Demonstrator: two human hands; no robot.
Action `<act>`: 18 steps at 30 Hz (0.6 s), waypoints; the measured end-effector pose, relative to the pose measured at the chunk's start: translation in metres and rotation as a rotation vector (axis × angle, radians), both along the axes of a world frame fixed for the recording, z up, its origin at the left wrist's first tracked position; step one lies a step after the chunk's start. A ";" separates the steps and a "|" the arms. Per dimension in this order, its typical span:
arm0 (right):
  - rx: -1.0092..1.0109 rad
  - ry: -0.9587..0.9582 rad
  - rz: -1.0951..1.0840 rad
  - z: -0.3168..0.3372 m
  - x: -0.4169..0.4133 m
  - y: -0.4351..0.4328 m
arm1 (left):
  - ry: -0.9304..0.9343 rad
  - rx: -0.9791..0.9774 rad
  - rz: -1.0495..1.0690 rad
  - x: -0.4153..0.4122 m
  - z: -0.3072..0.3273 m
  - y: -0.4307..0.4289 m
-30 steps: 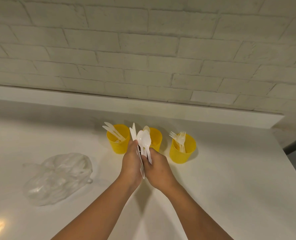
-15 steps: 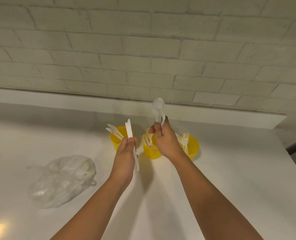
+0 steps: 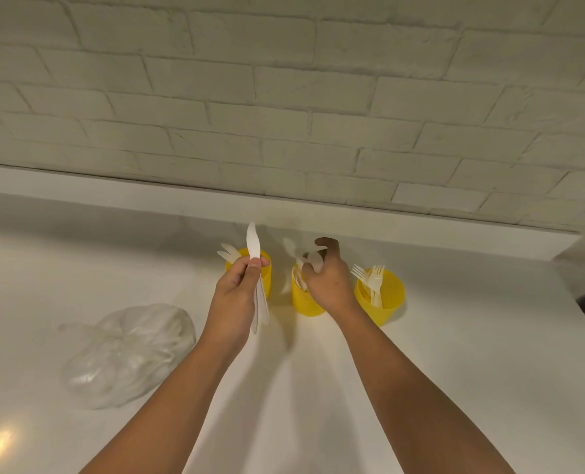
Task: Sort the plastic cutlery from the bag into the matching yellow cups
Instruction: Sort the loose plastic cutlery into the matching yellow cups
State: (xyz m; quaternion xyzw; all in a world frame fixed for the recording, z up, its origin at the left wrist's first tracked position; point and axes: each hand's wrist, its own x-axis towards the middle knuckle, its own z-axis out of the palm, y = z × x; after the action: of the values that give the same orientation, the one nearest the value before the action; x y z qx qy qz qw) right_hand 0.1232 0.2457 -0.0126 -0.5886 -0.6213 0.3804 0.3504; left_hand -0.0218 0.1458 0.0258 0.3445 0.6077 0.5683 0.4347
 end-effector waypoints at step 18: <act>0.091 0.147 0.411 0.034 -0.038 -0.043 | 0.065 0.047 -0.003 -0.018 0.024 0.046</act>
State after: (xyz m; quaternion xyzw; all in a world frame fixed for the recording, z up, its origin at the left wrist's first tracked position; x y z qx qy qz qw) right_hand 0.0850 0.2023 0.0209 -0.4042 -0.7174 0.4573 0.3360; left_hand -0.0399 0.1921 0.0496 0.3739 0.6075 0.5704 0.4071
